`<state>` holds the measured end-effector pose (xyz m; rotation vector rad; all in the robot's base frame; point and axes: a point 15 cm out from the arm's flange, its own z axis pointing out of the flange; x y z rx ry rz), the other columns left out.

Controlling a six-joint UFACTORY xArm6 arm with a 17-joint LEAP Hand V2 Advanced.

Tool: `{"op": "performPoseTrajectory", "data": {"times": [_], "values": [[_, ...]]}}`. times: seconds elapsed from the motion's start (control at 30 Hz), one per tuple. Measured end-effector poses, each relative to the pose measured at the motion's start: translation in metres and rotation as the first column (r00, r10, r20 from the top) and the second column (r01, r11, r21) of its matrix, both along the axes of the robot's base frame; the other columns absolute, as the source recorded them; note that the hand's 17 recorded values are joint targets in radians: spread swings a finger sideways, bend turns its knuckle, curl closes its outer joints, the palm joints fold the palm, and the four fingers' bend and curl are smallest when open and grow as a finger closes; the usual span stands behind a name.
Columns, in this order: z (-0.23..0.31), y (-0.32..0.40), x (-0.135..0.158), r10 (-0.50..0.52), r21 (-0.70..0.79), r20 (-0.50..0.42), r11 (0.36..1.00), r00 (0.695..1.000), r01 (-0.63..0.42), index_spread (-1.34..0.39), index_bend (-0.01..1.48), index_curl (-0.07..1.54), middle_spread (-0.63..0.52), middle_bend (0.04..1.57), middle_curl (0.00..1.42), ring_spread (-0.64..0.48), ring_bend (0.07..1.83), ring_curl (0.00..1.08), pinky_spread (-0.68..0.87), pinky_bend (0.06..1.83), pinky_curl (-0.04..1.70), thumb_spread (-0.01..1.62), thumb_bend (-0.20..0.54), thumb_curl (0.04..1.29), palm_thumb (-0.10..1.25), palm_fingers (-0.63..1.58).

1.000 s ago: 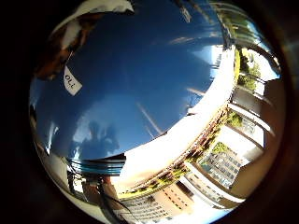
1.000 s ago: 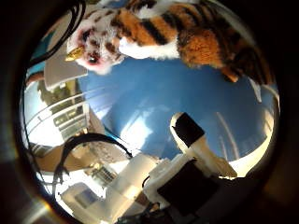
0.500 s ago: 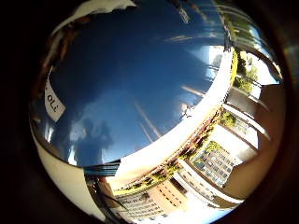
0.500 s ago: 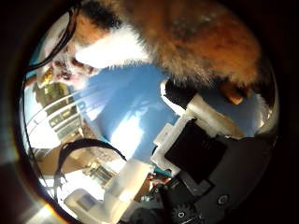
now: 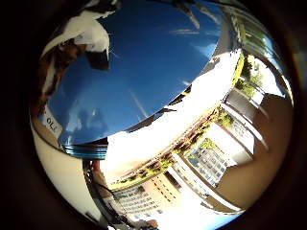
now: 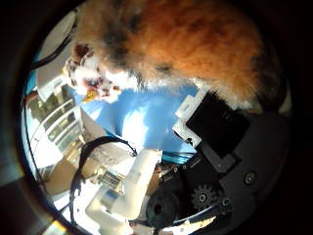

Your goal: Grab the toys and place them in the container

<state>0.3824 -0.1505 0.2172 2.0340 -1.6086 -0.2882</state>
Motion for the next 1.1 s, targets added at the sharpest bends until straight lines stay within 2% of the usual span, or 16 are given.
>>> {"op": "performPoseTrajectory", "data": {"times": [0.13, 0.3, 0.37, 0.47, 0.6, 0.8, 0.9, 1.03, 1.1], "values": [[0.037, 0.002, -0.025, -0.022, 0.018, -0.082, 1.000, 0.996, 0.023, -0.73, 0.52, -0.02, -0.26, 1.07, 0.98, -0.08, 1.31, 0.80, 0.21, 1.40, 0.73, 1.02, -0.004, 0.65, 1.01, 0.99], [0.100, 0.023, -0.058, 0.013, 0.104, -0.181, 0.995, 0.983, 0.006, -0.83, 0.62, -0.02, -0.26, 1.09, 1.04, -0.10, 1.33, 0.83, 0.19, 1.43, 0.78, 1.02, -0.010, 0.71, 1.00, 0.95], [0.128, 0.031, -0.067, 0.030, 0.140, -0.191, 0.990, 0.981, -0.003, -0.86, 0.66, -0.01, -0.26, 1.10, 1.05, -0.10, 1.34, 0.83, 0.18, 1.44, 0.80, 1.02, -0.010, 0.72, 1.00, 0.94], [0.168, 0.053, -0.075, 0.075, 0.214, -0.155, 0.976, 0.985, -0.040, -0.91, 0.73, -0.01, -0.26, 1.11, 1.08, -0.11, 1.35, 0.85, 0.17, 1.46, 0.82, 1.02, -0.009, 0.75, 1.00, 0.92], [0.210, 0.101, -0.076, 0.146, 0.324, -0.065, 0.939, 0.987, -0.117, -0.96, 0.78, -0.02, -0.26, 1.13, 1.11, -0.12, 1.37, 0.86, 0.16, 1.48, 0.85, 1.03, -0.009, 0.79, 1.00, 0.90], [0.231, 0.194, -0.064, 0.232, 0.442, 0.082, 0.863, 0.969, -0.244, -1.02, 0.85, -0.02, -0.25, 1.15, 1.14, -0.13, 1.40, 0.88, 0.15, 1.50, 0.88, 1.03, -0.013, 0.84, 0.99, 0.87], [0.234, 0.238, -0.037, 0.230, 0.449, 0.224, 0.838, 0.947, -0.310, -1.04, 0.87, -0.02, -0.25, 1.16, 1.15, -0.13, 1.41, 0.88, 0.15, 1.51, 0.90, 1.03, -0.012, 0.86, 0.99, 0.86], [0.238, 0.298, 0.010, 0.195, 0.427, 0.418, 0.820, 0.887, -0.381, -1.07, 0.89, -0.02, -0.25, 1.17, 1.15, -0.13, 1.42, 0.89, 0.14, 1.52, 0.91, 1.02, -0.015, 0.89, 0.97, 0.85], [0.222, 0.332, 0.025, 0.188, 0.425, 0.433, 0.820, 0.881, -0.384, -1.07, 0.90, -0.02, -0.25, 1.18, 1.16, -0.13, 1.42, 0.89, 0.14, 1.52, 0.91, 1.01, -0.018, 0.89, 0.96, 0.85]]}}
